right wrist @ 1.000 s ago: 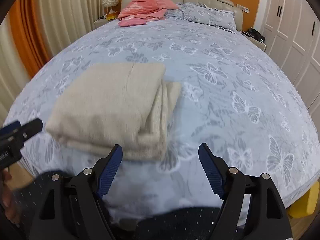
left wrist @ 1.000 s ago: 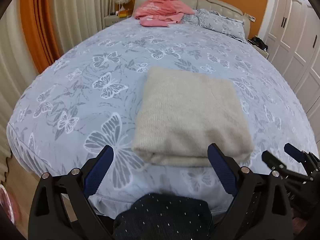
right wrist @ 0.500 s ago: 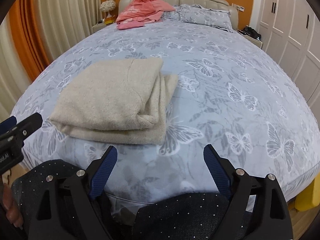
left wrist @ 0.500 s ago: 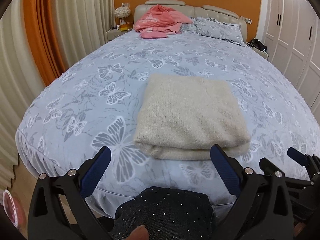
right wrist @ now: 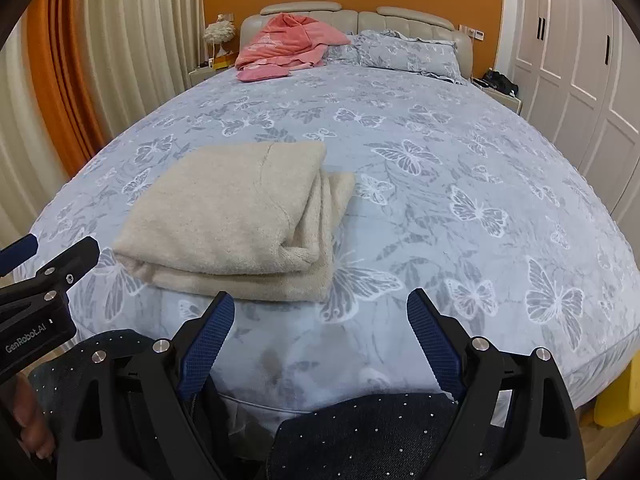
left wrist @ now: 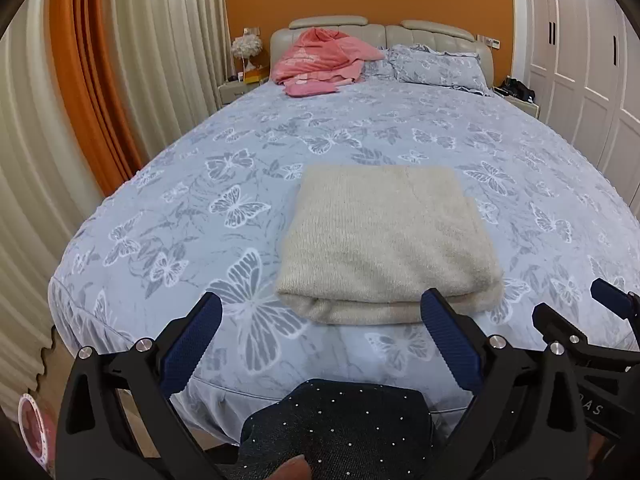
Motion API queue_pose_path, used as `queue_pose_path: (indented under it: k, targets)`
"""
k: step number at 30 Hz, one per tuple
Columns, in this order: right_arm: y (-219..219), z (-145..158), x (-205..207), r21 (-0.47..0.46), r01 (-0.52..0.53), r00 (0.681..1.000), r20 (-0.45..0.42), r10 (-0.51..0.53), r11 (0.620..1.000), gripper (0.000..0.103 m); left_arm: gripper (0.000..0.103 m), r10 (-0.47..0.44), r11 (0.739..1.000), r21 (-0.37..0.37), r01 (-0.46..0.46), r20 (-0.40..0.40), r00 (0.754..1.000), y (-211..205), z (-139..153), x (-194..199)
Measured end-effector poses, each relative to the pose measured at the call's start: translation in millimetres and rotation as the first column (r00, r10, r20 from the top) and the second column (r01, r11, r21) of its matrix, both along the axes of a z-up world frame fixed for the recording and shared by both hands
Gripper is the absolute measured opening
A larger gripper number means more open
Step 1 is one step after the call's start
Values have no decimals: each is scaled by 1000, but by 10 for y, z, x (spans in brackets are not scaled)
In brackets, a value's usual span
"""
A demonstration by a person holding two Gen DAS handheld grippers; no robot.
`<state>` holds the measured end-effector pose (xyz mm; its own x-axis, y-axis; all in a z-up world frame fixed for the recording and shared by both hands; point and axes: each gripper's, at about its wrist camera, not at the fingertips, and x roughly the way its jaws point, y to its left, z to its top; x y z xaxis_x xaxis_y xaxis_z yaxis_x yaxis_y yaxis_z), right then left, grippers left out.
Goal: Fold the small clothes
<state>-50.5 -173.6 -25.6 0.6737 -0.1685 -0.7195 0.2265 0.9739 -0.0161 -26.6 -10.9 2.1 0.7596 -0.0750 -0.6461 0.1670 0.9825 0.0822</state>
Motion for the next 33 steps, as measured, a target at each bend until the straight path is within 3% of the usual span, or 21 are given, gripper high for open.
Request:
queue_pose_path:
  k: [23,33]
  targets:
    - [50,64,-66,-20,4,1000,30,-4,1000,86,97,5,1000,28,-7,63,998,-19,84,-112]
    - [9,87,-68,-20,1,999,32,0,1000,86,97,15,1000,23,-16,43,999,-15,82,-105]
